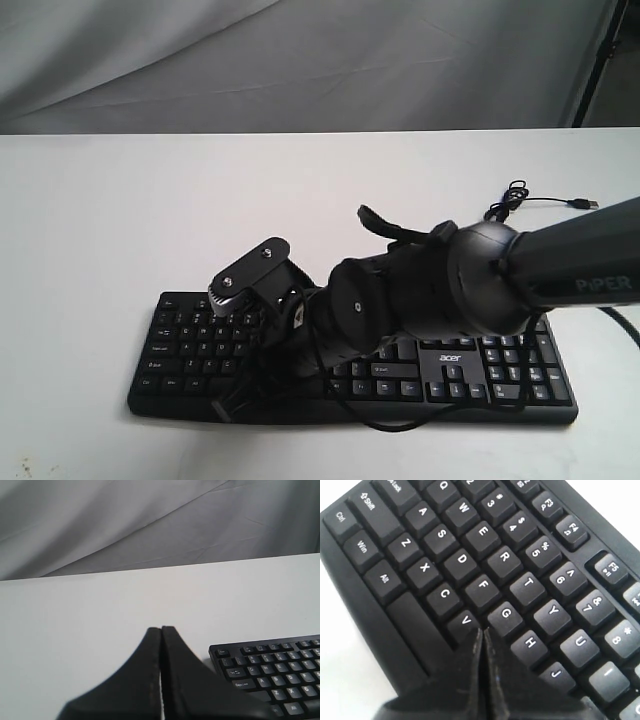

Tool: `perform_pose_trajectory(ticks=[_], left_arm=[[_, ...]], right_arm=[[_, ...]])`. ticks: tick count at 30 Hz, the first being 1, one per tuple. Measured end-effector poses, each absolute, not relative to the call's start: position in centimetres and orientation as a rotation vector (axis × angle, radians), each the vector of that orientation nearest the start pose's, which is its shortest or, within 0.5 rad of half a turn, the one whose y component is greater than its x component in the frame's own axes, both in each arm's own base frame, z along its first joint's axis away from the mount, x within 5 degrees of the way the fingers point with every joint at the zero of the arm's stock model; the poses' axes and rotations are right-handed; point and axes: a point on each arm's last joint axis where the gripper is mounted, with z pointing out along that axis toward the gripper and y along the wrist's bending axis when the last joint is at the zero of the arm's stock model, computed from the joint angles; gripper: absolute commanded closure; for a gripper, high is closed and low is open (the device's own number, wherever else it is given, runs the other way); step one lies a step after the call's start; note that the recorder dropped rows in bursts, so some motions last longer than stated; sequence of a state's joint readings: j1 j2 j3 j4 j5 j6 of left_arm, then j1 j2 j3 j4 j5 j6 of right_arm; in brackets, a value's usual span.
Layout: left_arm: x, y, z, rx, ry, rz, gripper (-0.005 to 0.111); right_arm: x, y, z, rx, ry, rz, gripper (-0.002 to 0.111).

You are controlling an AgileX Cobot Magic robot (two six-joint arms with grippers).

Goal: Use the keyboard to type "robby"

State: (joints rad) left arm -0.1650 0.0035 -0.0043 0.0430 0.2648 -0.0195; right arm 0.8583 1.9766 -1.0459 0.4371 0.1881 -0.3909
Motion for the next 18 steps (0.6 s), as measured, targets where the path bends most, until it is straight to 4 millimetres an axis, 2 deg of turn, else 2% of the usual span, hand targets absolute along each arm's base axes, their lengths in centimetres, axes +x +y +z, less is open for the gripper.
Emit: perform_pose_trajectory(ticks=[5,11,18], left_arm=[[5.5,-0.8,19.0,0.155,1.741,-0.095,0.107],[5.5,-0.8,19.0,0.155,1.741,-0.095,0.107],[5.5,-0.8,19.0,0.155,1.741,-0.095,0.107]], right_arm=[[24.2,29.1,12.0,-1.078,2.407,0.425,0.108],[24.1,29.1,13.2,-1.077,2.380,0.437,0.108],[24.1,29.1,13.3,-1.082,2.374,0.435,0.108]])
